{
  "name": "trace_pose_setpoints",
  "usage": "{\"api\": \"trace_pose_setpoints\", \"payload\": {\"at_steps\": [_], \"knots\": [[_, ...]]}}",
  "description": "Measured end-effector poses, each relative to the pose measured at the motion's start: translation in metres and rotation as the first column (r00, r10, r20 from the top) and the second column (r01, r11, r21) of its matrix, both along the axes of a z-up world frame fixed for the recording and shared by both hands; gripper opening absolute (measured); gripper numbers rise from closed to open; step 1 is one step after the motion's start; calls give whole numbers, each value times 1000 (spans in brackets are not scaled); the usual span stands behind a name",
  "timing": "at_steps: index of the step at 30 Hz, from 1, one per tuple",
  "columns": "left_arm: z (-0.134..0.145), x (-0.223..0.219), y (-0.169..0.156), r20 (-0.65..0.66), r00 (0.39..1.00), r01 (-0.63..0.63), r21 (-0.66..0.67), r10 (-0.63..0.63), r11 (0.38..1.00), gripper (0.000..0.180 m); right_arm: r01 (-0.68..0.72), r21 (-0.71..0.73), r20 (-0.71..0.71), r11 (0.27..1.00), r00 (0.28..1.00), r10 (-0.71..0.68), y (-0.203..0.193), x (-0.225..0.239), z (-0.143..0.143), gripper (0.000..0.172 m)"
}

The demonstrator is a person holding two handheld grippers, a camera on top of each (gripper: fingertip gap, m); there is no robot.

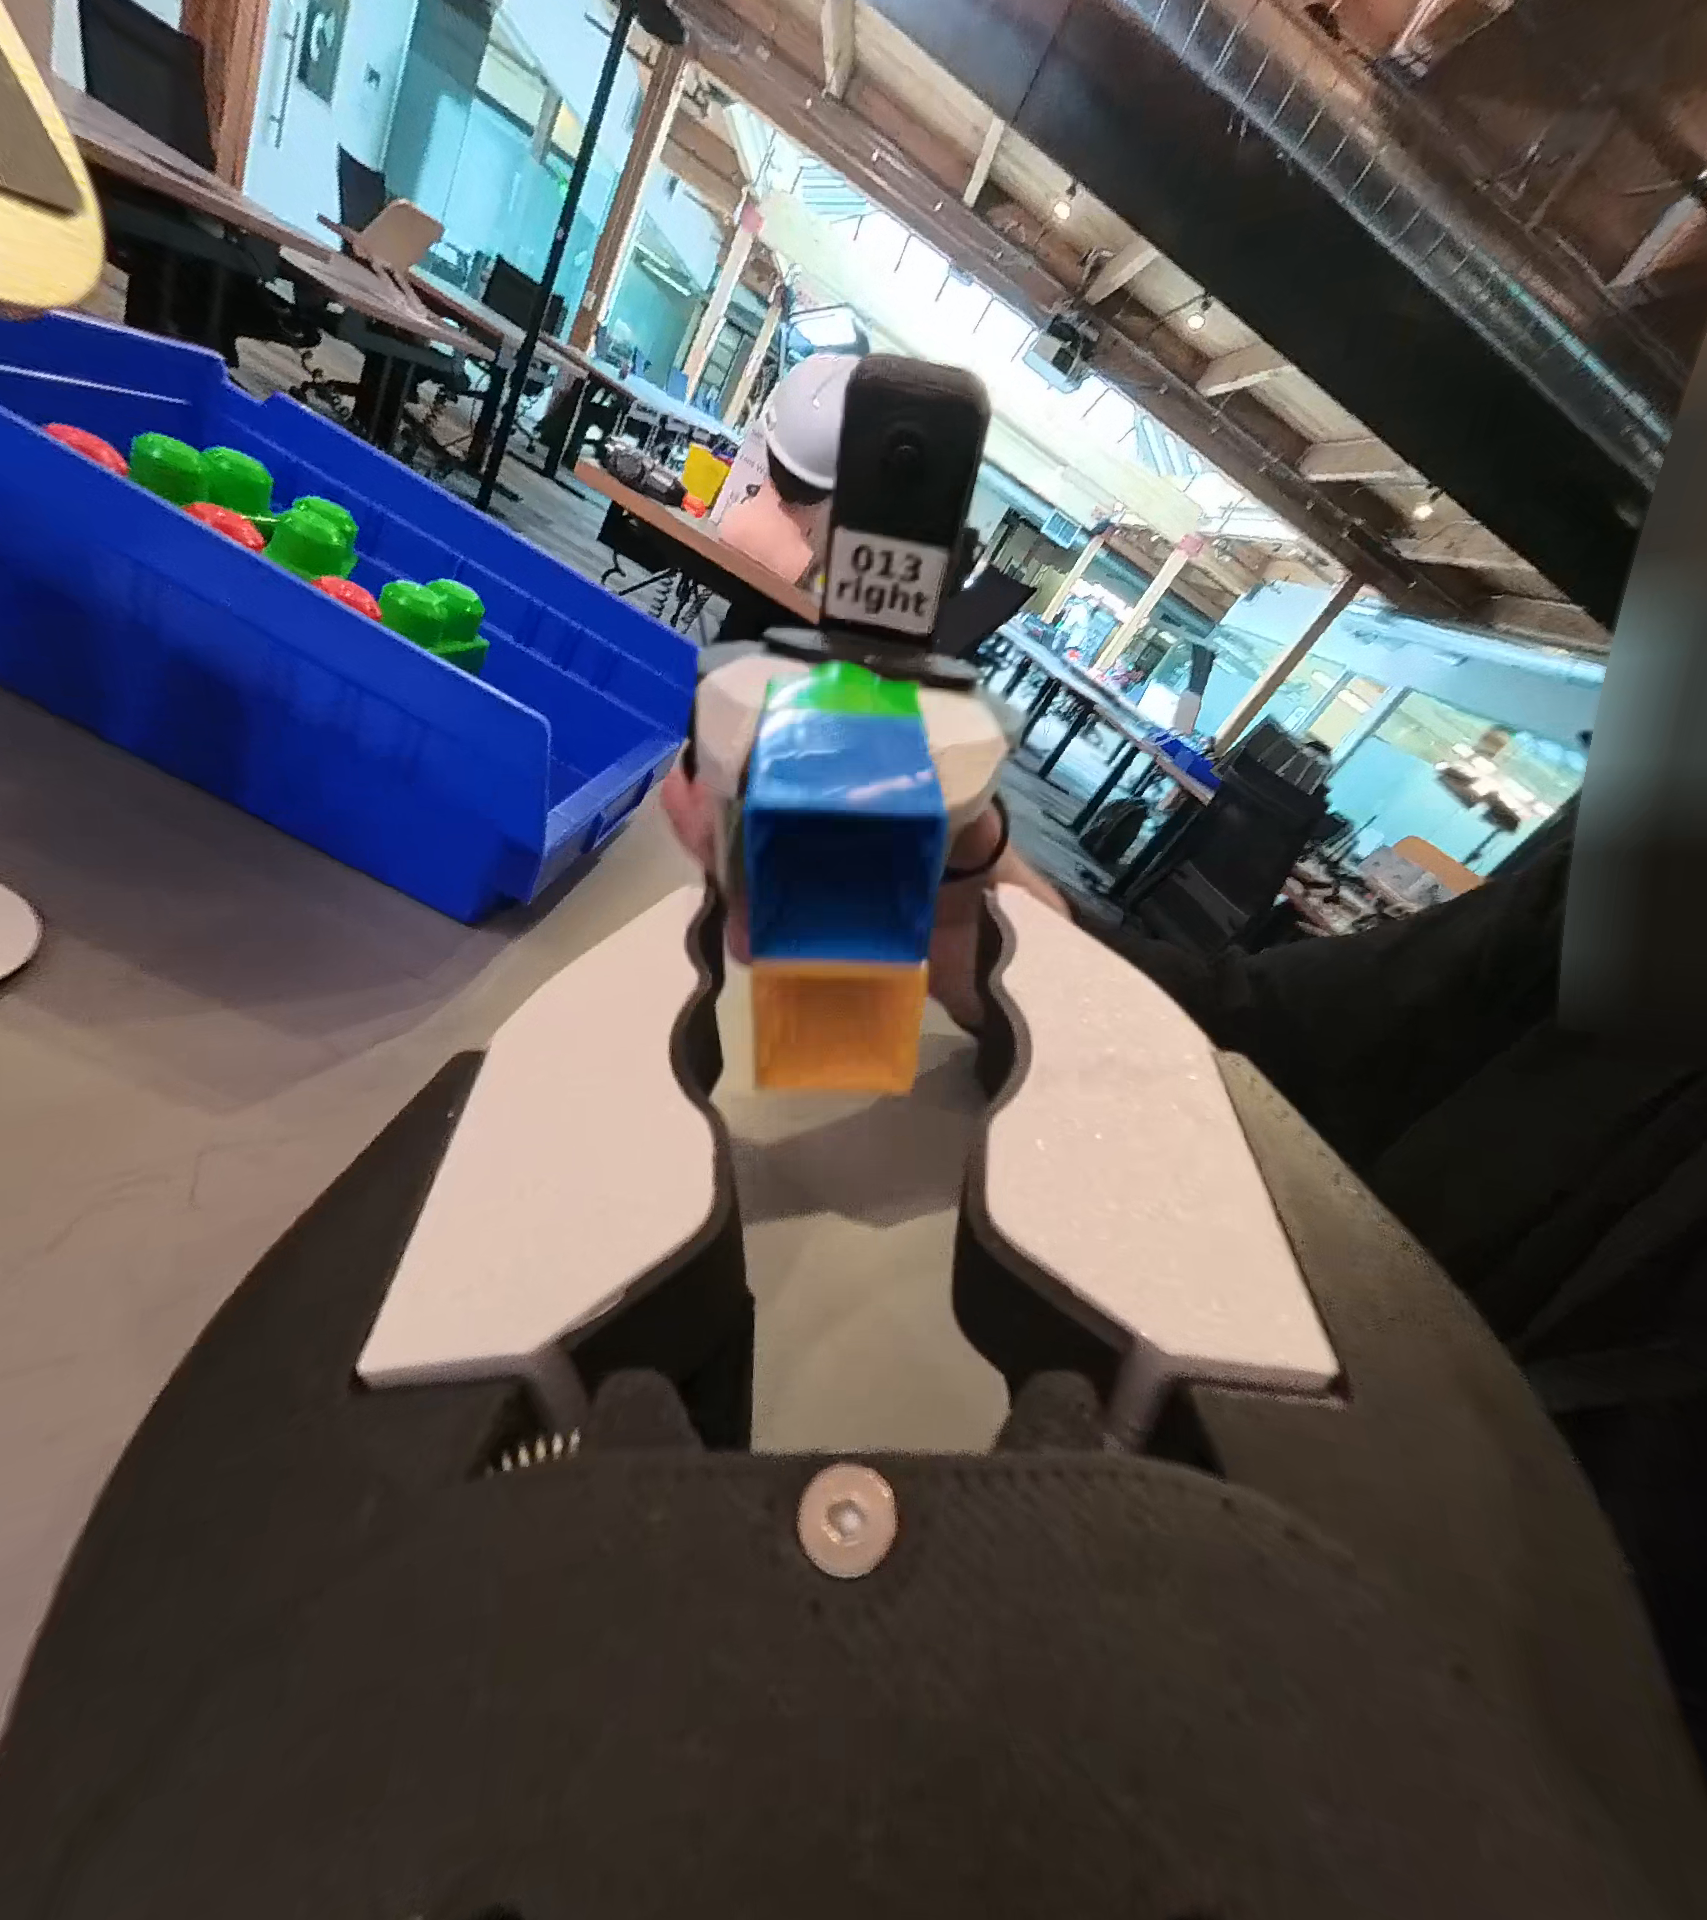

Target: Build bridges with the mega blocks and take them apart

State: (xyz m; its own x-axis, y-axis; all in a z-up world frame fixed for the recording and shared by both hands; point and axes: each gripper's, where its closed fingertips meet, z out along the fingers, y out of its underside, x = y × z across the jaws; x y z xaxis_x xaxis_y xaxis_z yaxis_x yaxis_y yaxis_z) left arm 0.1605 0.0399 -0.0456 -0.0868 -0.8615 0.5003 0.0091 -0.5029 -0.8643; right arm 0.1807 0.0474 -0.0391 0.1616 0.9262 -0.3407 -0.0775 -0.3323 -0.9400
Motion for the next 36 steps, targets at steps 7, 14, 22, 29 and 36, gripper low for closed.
{"api": "trace_pose_setpoints", "payload": {"at_steps": [7,14,22,29,36], "knots": [[-13,-27,12,-90,991,-88,101,97,991,15,137,175,21,975,990,-143,6,60,52,35],[-23,-30,18,-122,986,-104,100,115,990,12,168,364,514,916,784,-348,37,158,51,35],[-30,-29,20,-158,980,-106,112,123,988,12,-22,249,908,968,353,-226,91,198,-47,36],[-34,-31,20,-177,976,-106,115,126,988,13,-189,99,982,977,179,-64,107,190,-112,36],[-26,-40,19,-167,976,-117,142,141,983,16,-181,181,971,967,189,-147,114,187,-93,55]]}}
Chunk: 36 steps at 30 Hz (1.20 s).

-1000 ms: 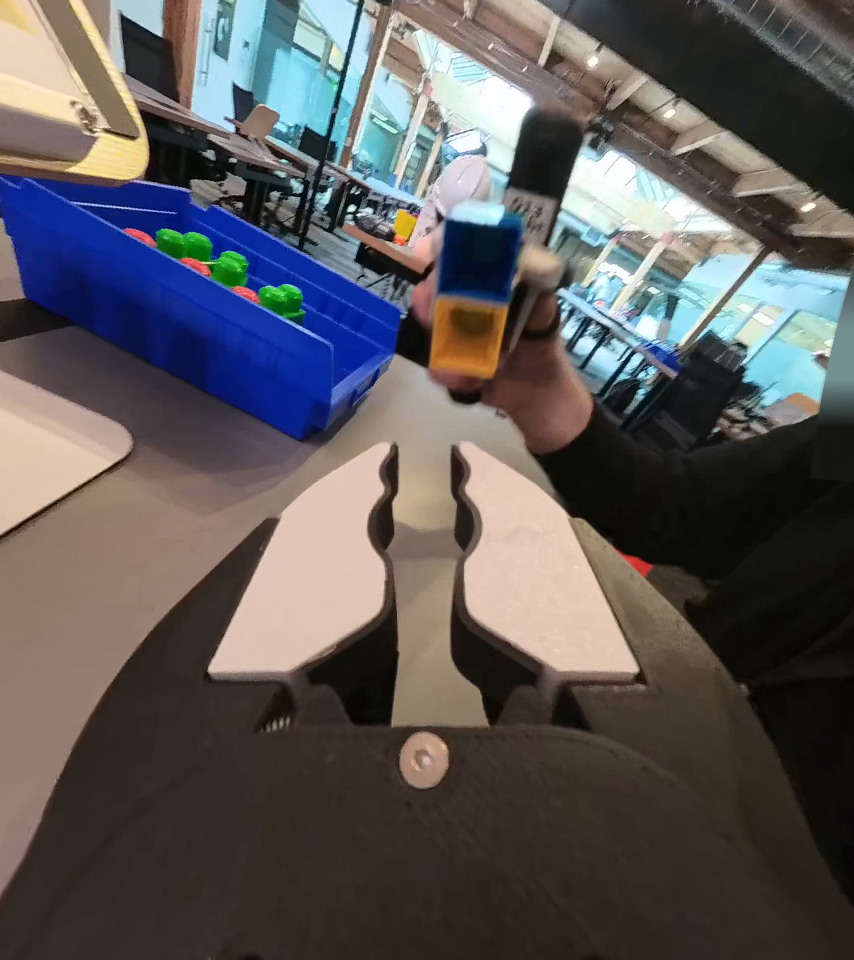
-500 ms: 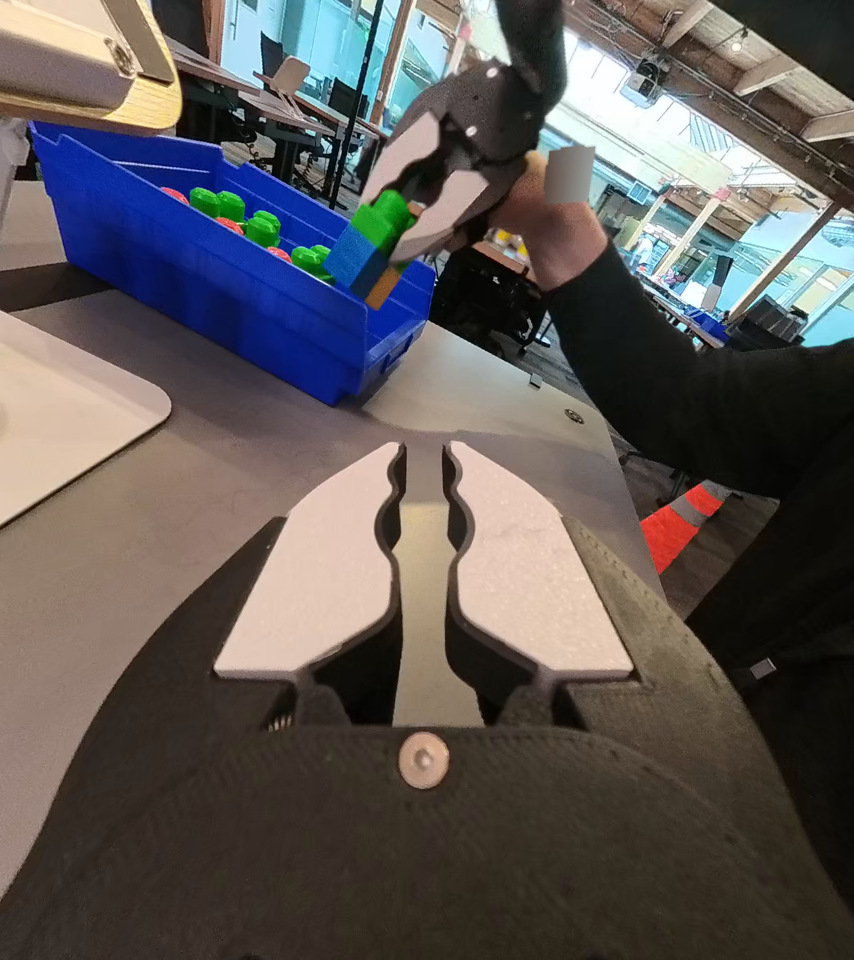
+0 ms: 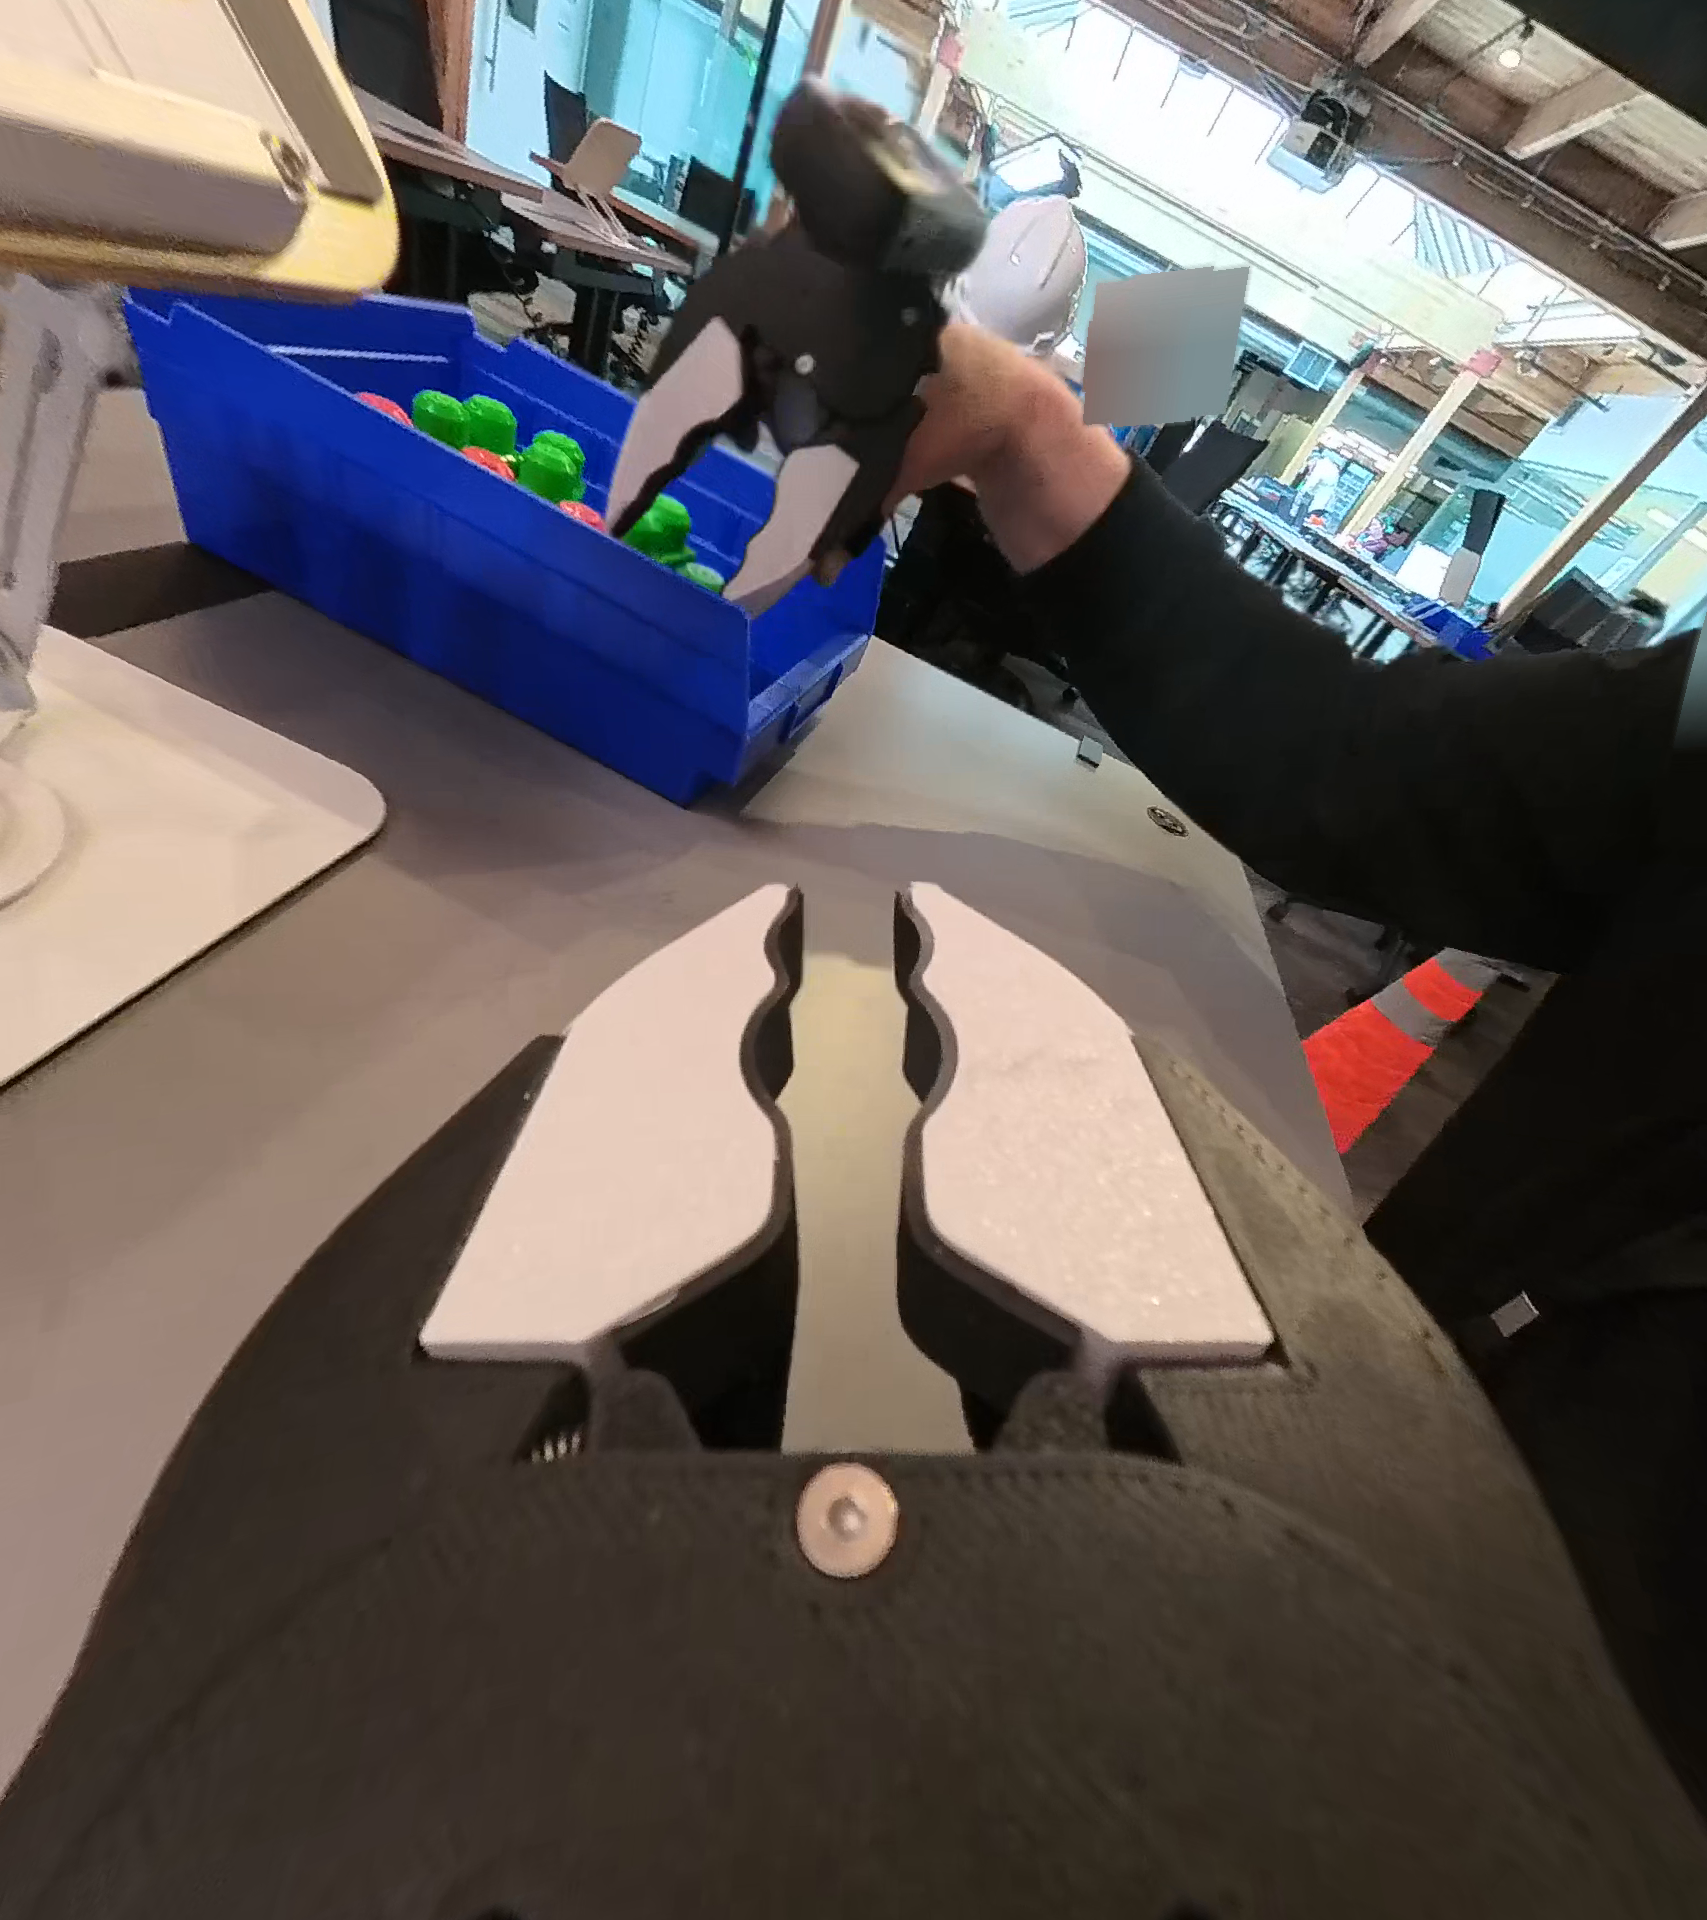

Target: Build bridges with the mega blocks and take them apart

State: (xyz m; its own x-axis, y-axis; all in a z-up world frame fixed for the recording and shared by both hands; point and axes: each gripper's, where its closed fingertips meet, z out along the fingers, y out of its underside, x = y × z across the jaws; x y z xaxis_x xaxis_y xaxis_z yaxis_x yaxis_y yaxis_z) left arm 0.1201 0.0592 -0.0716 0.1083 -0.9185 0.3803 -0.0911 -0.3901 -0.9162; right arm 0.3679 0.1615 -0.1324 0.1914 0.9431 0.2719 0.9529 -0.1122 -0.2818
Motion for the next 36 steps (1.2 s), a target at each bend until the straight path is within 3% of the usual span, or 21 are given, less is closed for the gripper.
{"api": "trace_pose_setpoints", "payload": {"at_steps": [4,7,8,12,15,16,18,20,24,29,30,32,33,35,36], "knots": [[16,-43,16,-75,987,-130,134,141,982,20,17,182,-142,983,990,9,-20,-4,59,49],[29,-103,50,-171,918,-309,262,359,914,25,-38,252,-236,967,967,99,-60,-26,82,19],[31,-124,63,-214,879,-359,290,426,887,28,-57,253,-261,966,957,125,-74,-37,82,9],[47,-193,118,-324,719,-469,427,615,773,29,-139,222,-370,965,904,215,-121,-92,60,5],[37,-224,174,-417,613,-519,428,671,740,43,-177,183,-461,967,853,243,-141,-134,34,3],[24,-233,194,-476,568,-534,408,672,740,49,-174,164,-504,971,831,234,-143,-147,27,3],[-9,-236,225,-584,550,-537,301,598,788,55,-199,114,-565,973,793,228,-149,-168,13,4],[-46,-245,250,-686,492,-530,253,536,810,59,-214,93,-543,972,807,230,-150,-176,-3,4],[-96,-256,276,-782,437,-538,169,445,826,69,-234,52,-546,971,807,224,-152,-182,-21,3],[-103,-255,296,-772,453,-551,151,446,821,56,-233,32,-581,972,787,208,-148,-179,-23,2],[-102,-259,298,-783,433,-557,156,446,816,55,-237,35,-584,971,783,212,-148,-179,-23,2],[-99,-278,305,-818,314,-557,253,482,791,53,-243,34,-583,969,783,216,-149,-178,-24,2],[-98,-279,306,-813,316,-561,256,490,787,55,-245,33,-580,969,785,219,-149,-178,-25,2],[-103,-270,304,-796,400,-584,161,454,796,61,-258,29,-578,966,784,227,-152,-177,-28,2],[-107,-269,304,-798,407,-590,142,445,795,66,-257,27,-577,966,785,225,-152,-176,-29,2]]}}
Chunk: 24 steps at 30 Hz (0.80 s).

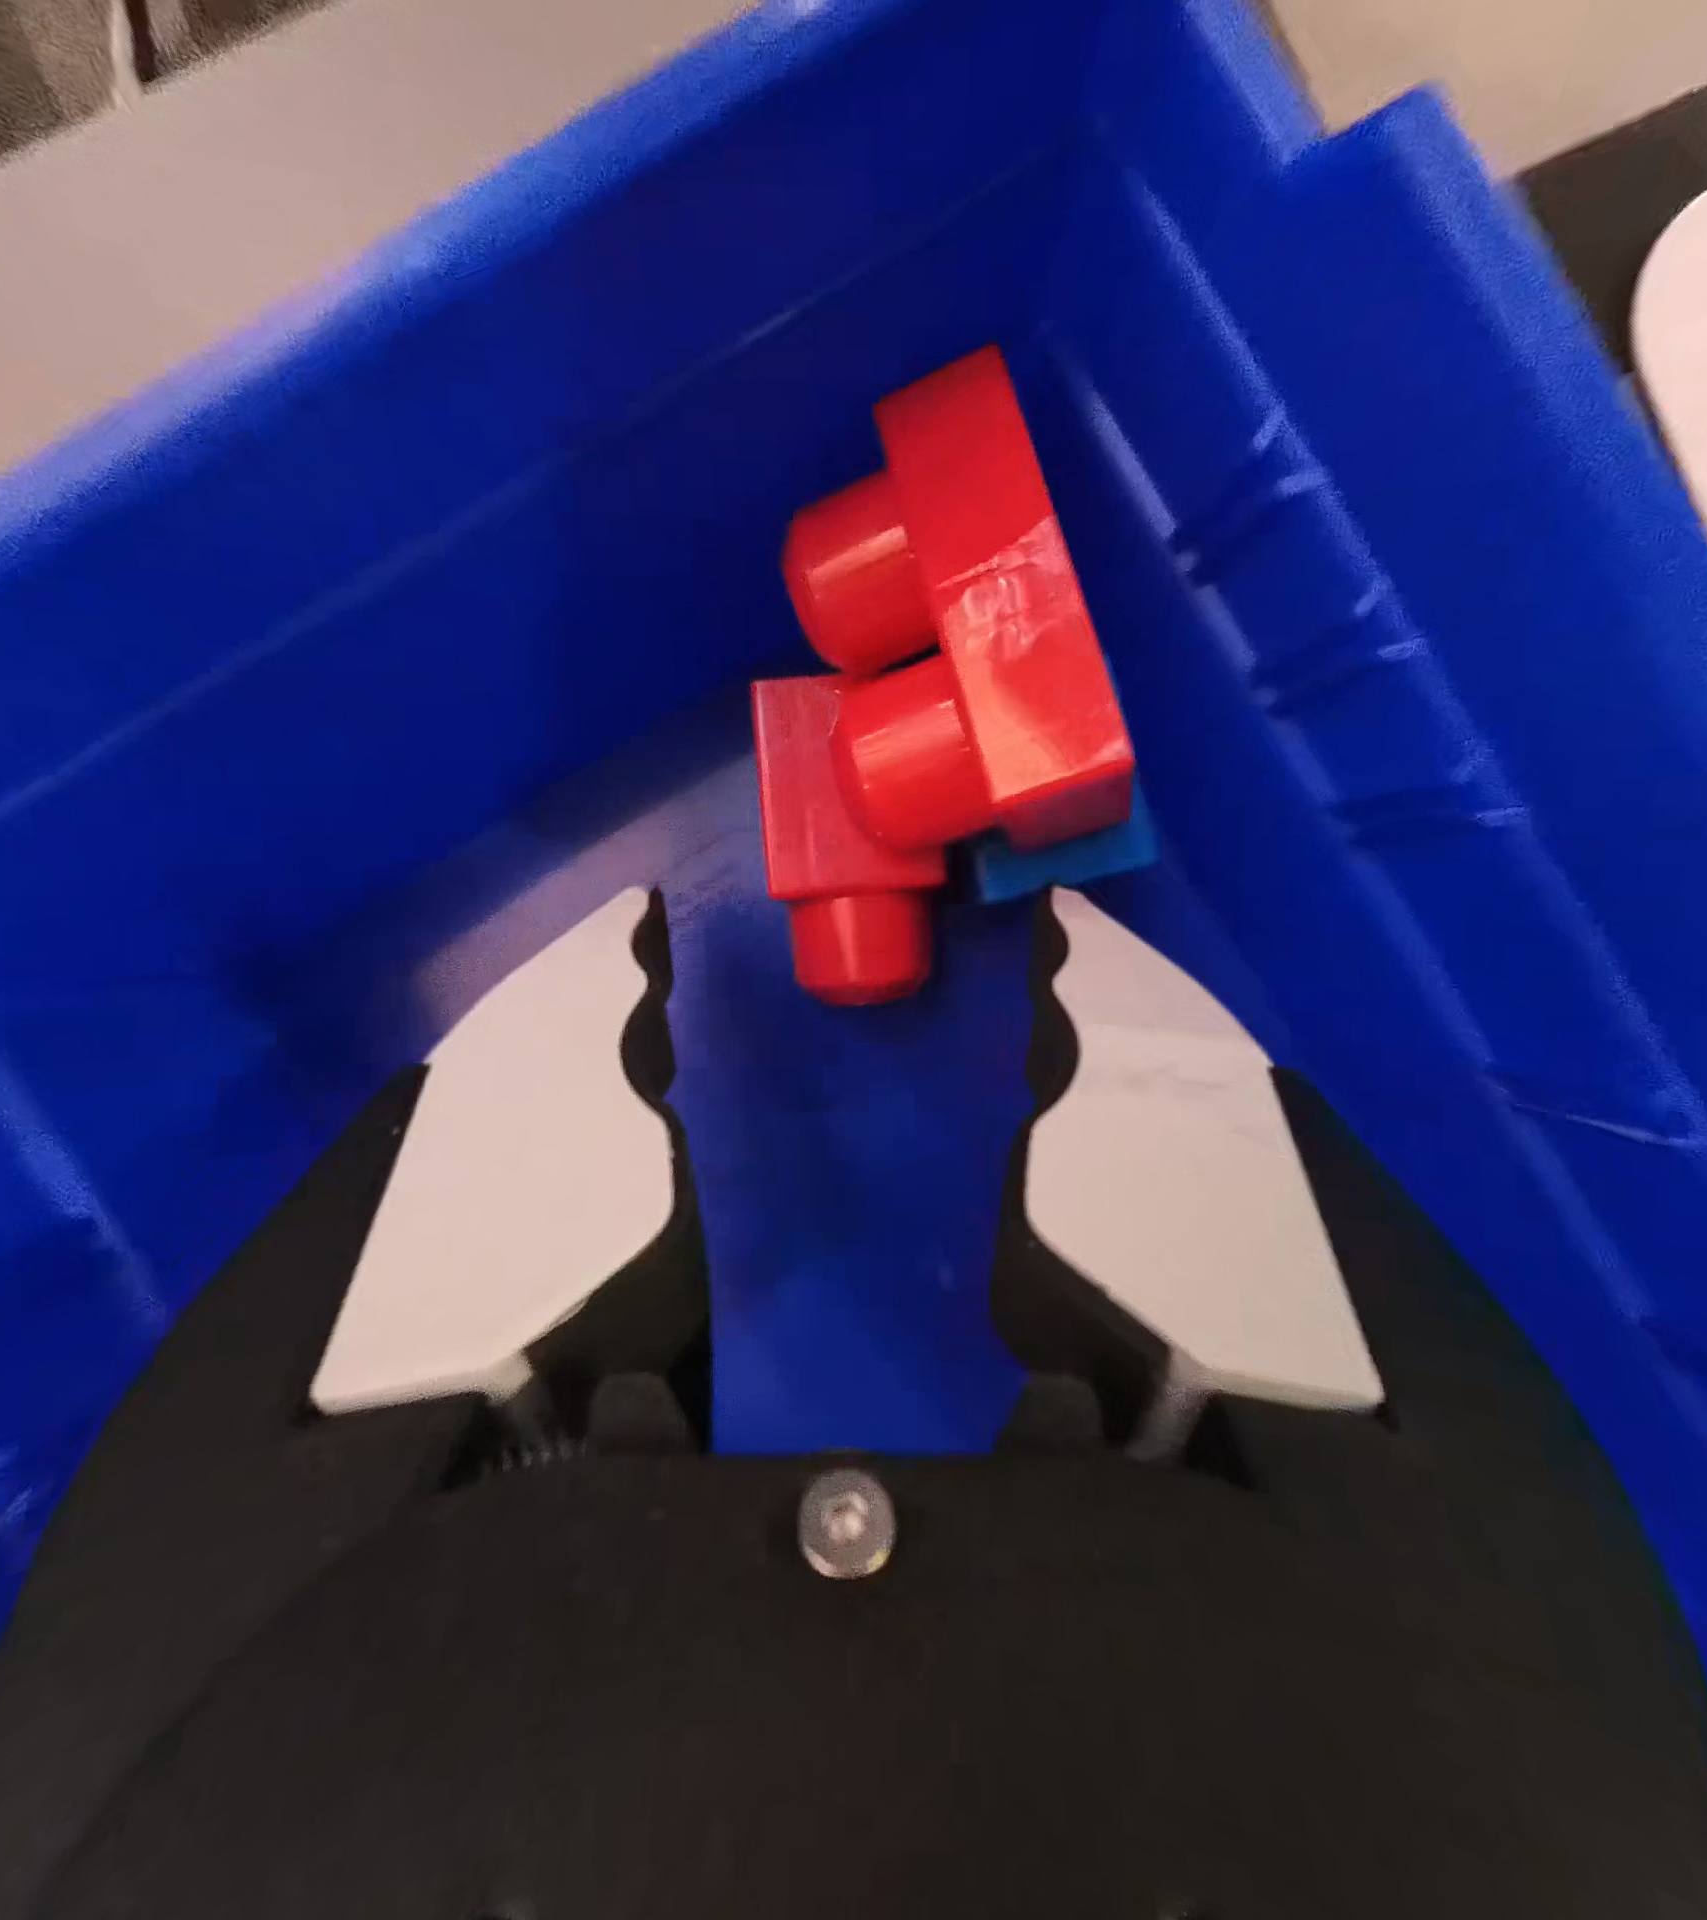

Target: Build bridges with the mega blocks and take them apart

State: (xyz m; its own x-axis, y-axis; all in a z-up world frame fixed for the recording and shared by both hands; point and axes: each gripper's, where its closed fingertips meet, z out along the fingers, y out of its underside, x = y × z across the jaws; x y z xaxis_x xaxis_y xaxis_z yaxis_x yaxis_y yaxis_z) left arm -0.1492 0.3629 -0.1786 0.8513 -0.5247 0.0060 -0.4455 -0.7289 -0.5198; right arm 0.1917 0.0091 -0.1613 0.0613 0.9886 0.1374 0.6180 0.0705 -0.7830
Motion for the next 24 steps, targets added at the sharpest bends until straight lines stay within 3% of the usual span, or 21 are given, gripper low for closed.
{"api": "trace_pose_setpoints", "payload": {"at_steps": [3,5,9,13,20,24], "knots": [[-23,-6,-2,-82,997,1,-57,-5,998,62,-6,-6,-3,1000,1000,6,-1,-1,-1,2],[-20,-1,6,-2,1000,-11,-14,11,1000,33,-5,-5,-1,1000,1000,5,-1,-1,-2,2],[-21,-4,9,3,999,-39,10,39,999,33,-4,-3,6,1000,1000,4,-1,-2,-5,2],[7,-7,-8,-2,1000,-19,69,19,997,32,-6,-3,10,1000,1000,6,0,-1,-8,1],[81,11,-102,7,988,149,136,-152,979,32,-15,-17,19,1000,1000,16,-3,2,-15,1],[112,71,-183,86,926,350,175,-369,920,31,-18,-23,19,1000,1000,19,-4,2,-17,1]]}}
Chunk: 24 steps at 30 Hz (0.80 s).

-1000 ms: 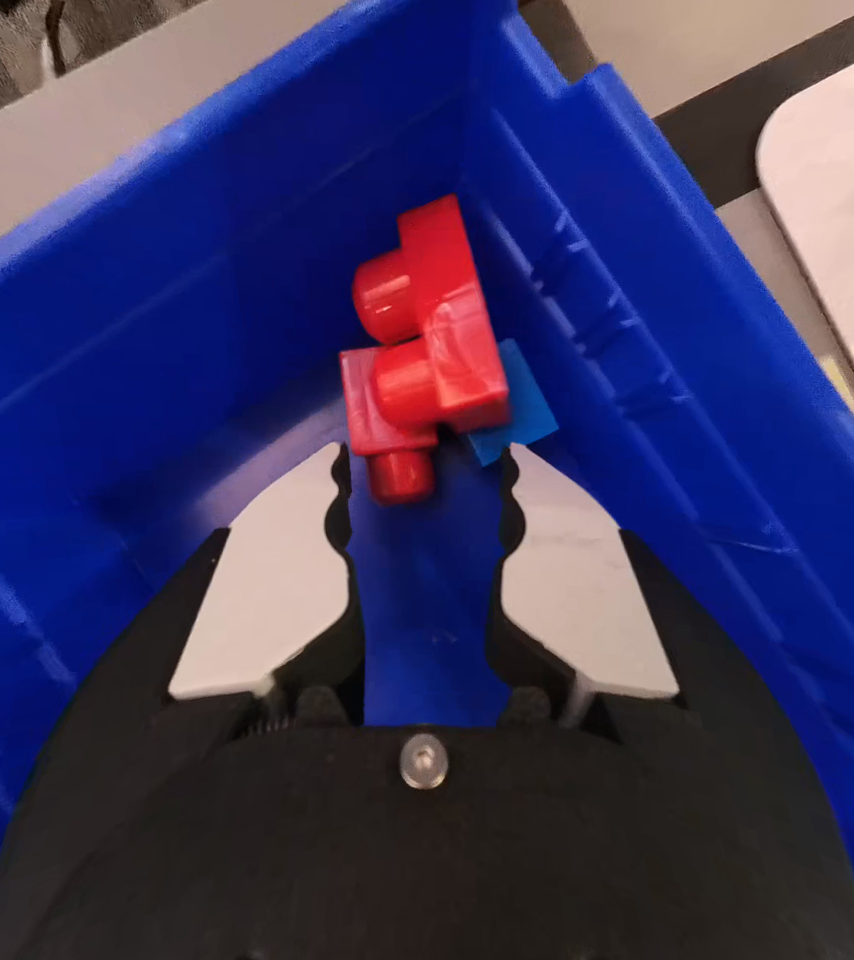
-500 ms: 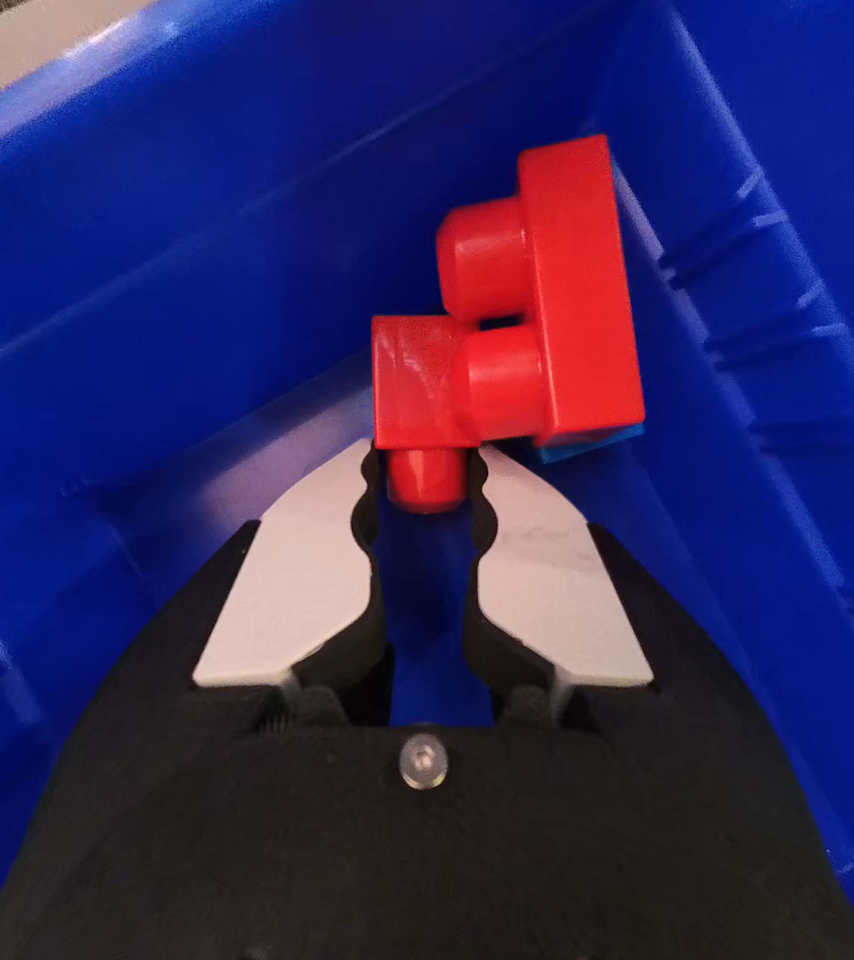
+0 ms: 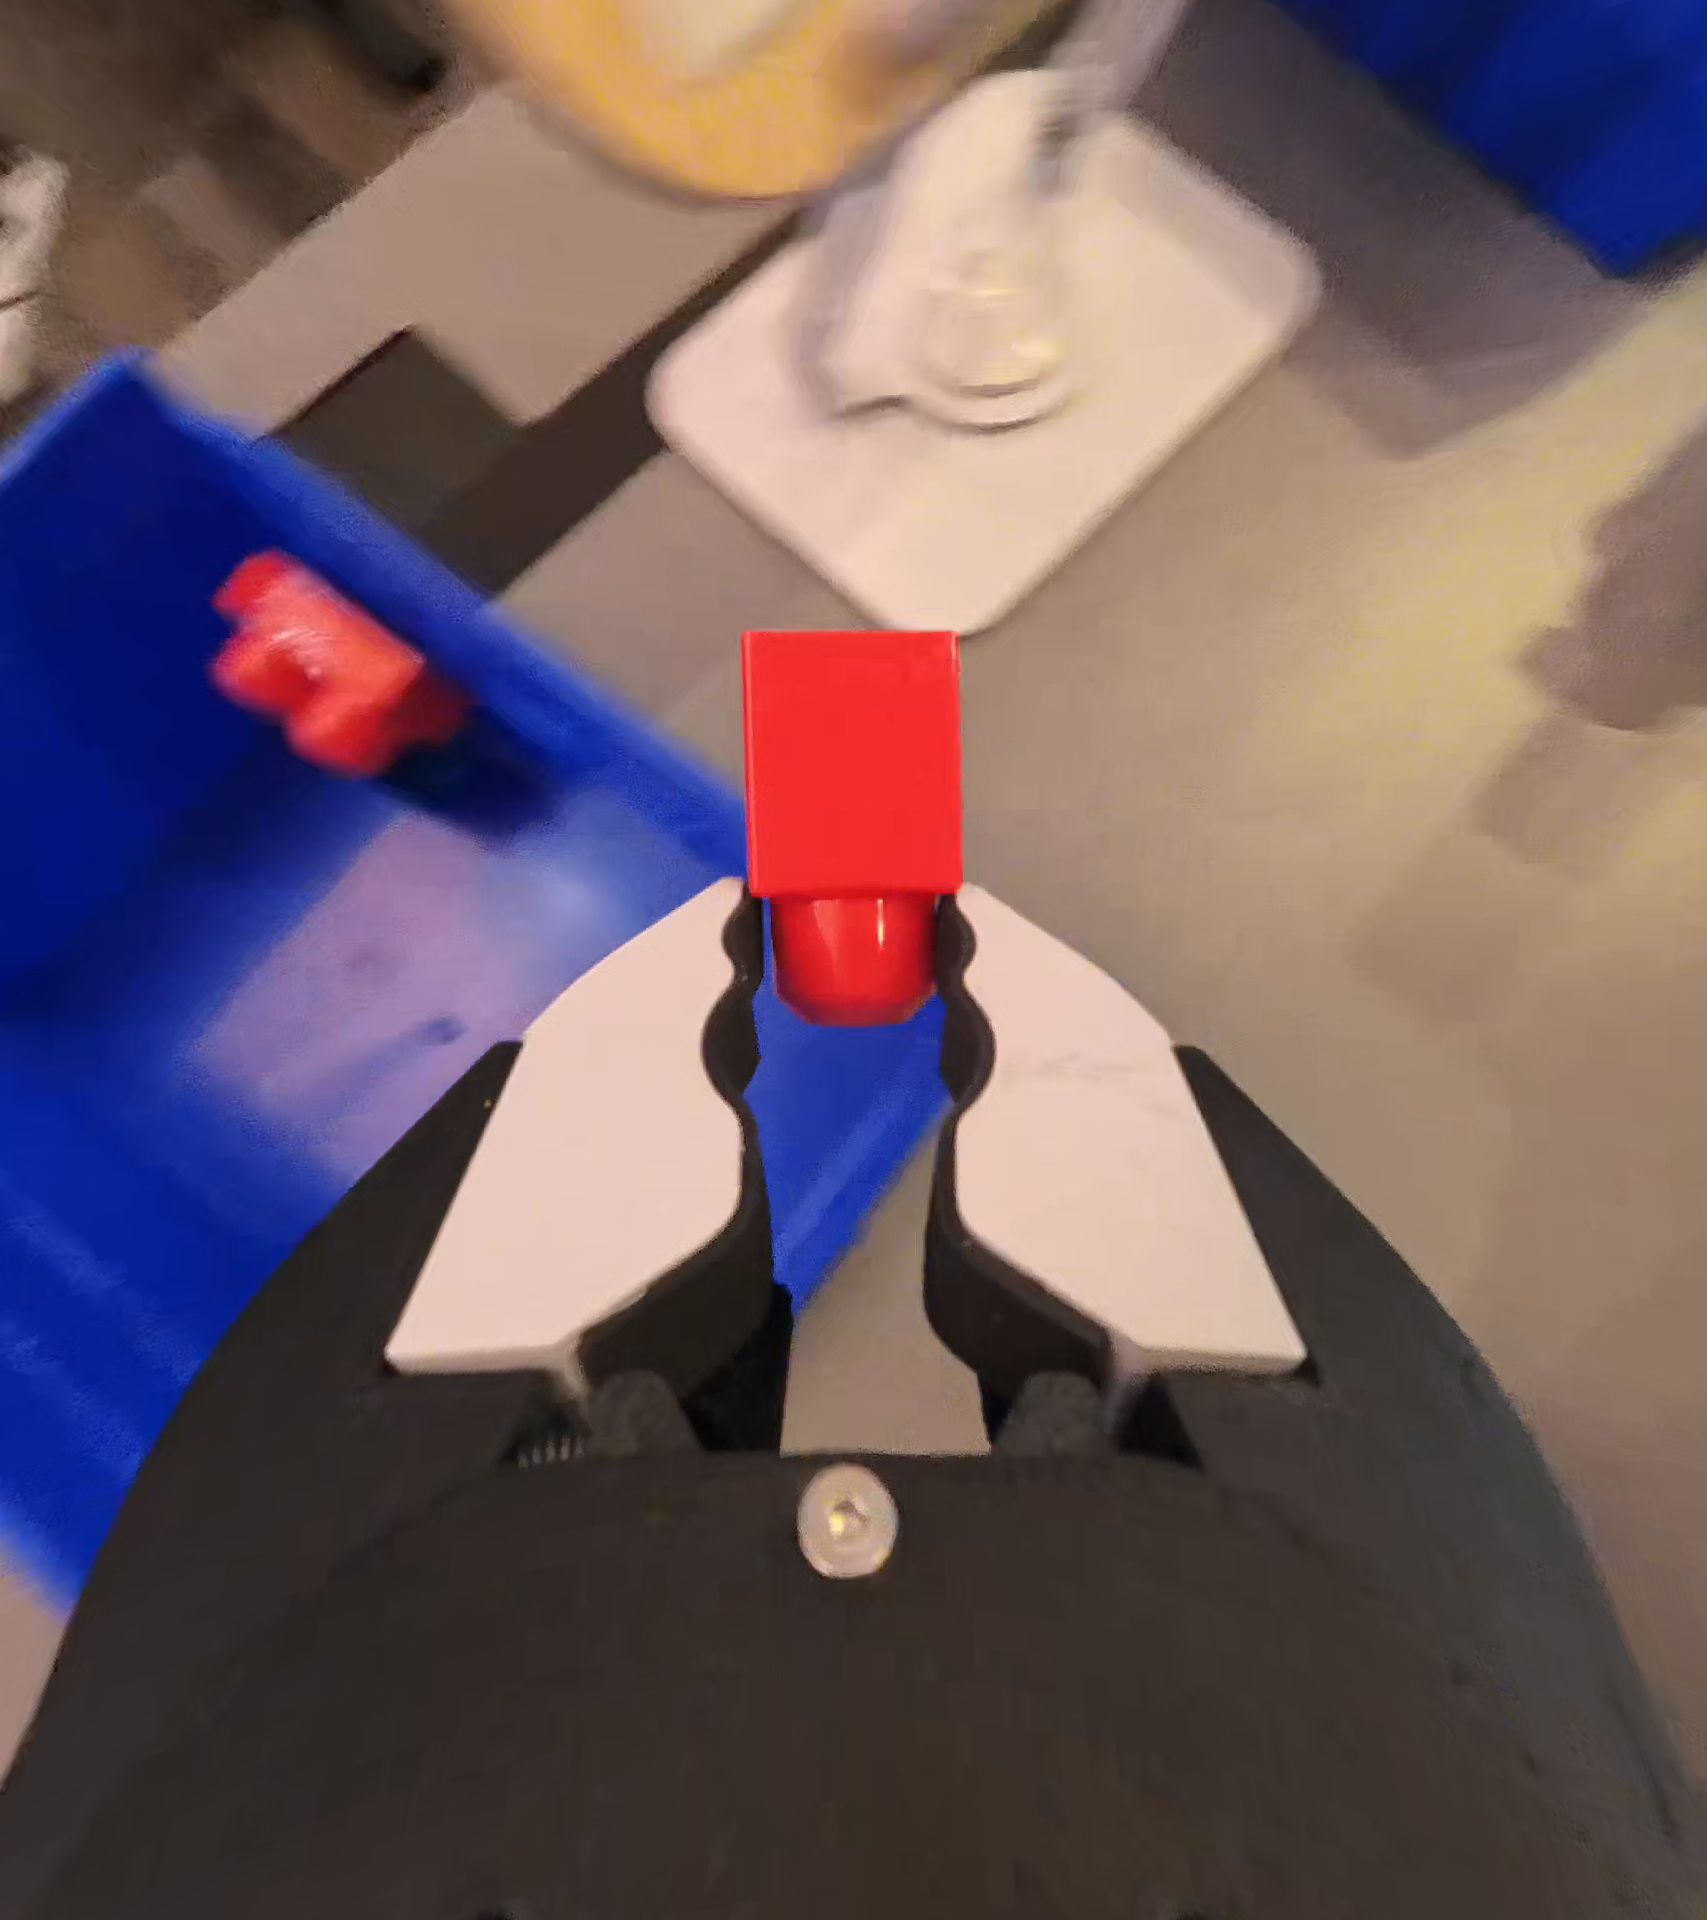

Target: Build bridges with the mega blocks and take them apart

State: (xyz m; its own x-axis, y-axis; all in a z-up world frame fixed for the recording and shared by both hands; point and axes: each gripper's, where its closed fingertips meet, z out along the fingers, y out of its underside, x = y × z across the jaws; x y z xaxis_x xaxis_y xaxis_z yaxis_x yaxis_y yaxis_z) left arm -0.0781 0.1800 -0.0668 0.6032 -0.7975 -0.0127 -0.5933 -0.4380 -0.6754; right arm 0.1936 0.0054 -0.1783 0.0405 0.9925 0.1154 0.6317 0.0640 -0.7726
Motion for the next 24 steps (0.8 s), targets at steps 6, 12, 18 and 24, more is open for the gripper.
{"api": "trace_pose_setpoints", "payload": {"at_steps": [6,12,18,24], "knots": [[-48,110,-112,-42,956,286,-95,-291,953,31,1,-13,-5,1000,1000,-1,0,0,-3,1],[-108,153,-141,-70,927,350,-198,-370,916,32,-6,-23,2,1000,1000,6,-1,0,-9,0],[-124,157,-141,-73,926,345,-237,-371,908,61,-5,-21,1,1000,1000,5,-1,1,-9,0],[-9,94,-80,-26,977,215,121,-214,969,51,-2,-23,0,1000,1000,2,-1,2,-9,0]]}}
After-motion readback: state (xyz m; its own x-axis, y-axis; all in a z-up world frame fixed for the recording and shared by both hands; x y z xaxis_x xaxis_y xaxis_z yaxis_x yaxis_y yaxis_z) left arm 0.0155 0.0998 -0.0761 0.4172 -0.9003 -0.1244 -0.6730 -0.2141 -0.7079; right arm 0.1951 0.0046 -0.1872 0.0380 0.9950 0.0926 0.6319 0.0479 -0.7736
